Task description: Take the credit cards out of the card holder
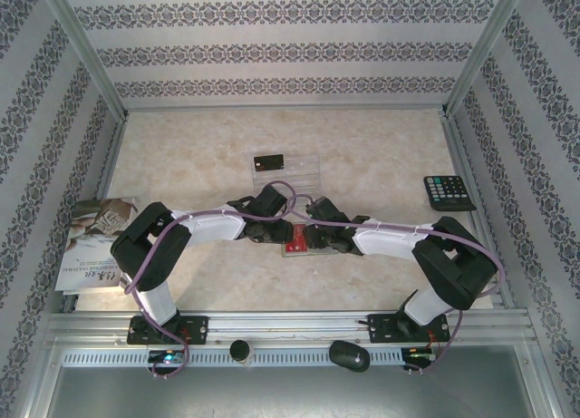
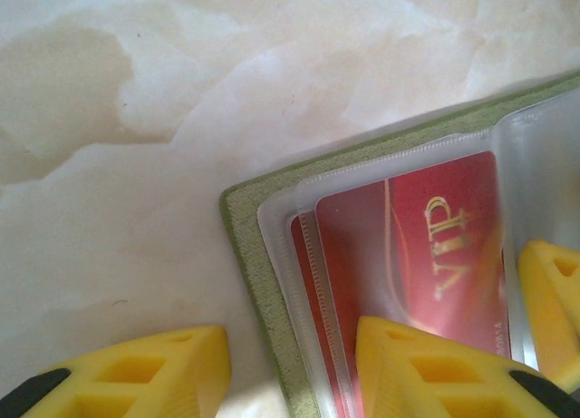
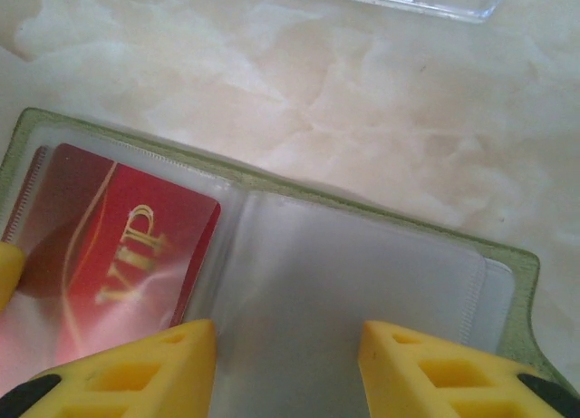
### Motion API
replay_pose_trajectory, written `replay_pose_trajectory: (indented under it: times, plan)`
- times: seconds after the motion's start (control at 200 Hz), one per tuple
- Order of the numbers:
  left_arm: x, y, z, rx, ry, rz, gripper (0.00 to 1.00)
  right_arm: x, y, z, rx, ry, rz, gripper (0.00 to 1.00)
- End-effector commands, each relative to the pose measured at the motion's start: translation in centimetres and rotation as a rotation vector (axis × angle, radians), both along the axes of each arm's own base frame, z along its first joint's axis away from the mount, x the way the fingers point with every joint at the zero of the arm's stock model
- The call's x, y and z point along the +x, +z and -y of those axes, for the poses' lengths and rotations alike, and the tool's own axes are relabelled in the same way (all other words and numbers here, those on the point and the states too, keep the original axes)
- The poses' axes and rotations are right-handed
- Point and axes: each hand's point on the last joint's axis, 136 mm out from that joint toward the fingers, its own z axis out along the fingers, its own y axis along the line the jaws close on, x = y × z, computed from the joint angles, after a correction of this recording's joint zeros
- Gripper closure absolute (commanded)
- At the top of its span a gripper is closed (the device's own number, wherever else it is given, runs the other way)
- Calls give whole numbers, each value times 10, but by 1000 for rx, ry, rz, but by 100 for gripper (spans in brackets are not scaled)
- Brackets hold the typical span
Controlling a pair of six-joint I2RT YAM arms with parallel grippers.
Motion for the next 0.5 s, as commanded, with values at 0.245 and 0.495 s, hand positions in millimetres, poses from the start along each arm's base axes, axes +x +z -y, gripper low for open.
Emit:
replay_pose_trajectory:
  times: [0.245,0.495]
  plan:
    - [-16,-48,-8,26,-4,-69,55,-1,19,33,-45,-72,30,54]
    - [-13,-43,-3,-3,-6,-54,56,-8,66,-15,229,79,36,65]
